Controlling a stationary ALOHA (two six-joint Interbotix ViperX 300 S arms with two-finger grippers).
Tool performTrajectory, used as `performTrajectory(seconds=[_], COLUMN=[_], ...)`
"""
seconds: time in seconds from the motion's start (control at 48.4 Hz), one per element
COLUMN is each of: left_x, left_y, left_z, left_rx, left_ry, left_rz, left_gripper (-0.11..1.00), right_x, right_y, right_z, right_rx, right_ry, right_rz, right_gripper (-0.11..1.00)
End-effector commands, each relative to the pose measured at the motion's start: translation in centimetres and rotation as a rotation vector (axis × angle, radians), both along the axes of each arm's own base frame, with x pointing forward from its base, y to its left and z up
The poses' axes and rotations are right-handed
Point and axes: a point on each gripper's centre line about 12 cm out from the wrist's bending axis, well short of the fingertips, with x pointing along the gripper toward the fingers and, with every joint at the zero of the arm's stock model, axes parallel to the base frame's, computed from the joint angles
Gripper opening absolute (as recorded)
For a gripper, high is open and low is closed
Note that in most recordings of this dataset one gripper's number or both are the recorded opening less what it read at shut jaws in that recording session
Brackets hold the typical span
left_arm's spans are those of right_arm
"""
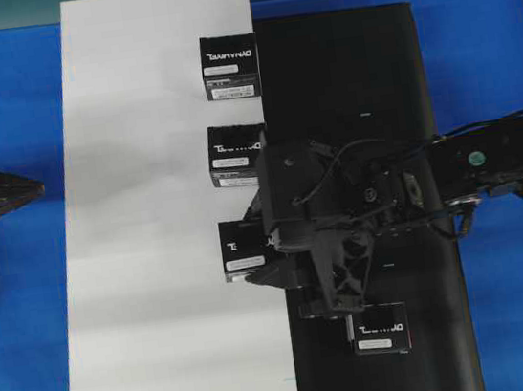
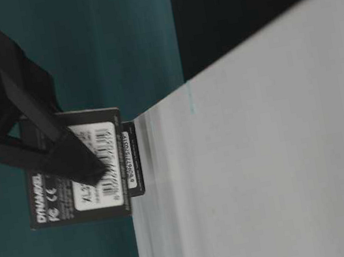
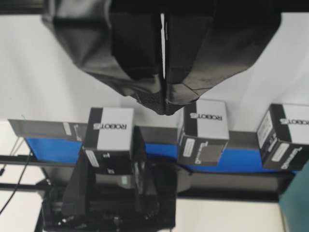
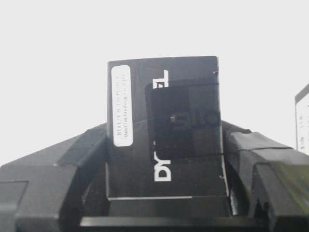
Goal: Place the box from the black base onto the white base.
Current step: 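Lower the box below the other white-base boxes and open the right gripper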
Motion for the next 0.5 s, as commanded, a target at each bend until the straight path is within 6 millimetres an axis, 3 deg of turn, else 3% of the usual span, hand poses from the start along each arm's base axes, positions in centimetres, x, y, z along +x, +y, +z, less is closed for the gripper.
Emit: performTrajectory(seconds=[0.0, 0.475], left_x=[0.1, 0.1], left_y=[0.0, 0.0], left_z=[1.0, 1.0], left_rx=[0.002, 0.004], left_ry=[-0.024, -0.023], left_rz=[-0.002, -0.002], left_gripper=[-0.03, -0.03], right_x=[0.5, 0.9], right_y=[-0.2, -0.4], right_z=[0.0, -1.5], right_rx=[-0.004, -0.015], right_ry=[0.000, 0.042], right_rz=[-0.003, -0.005], right_gripper=[0.52, 0.52])
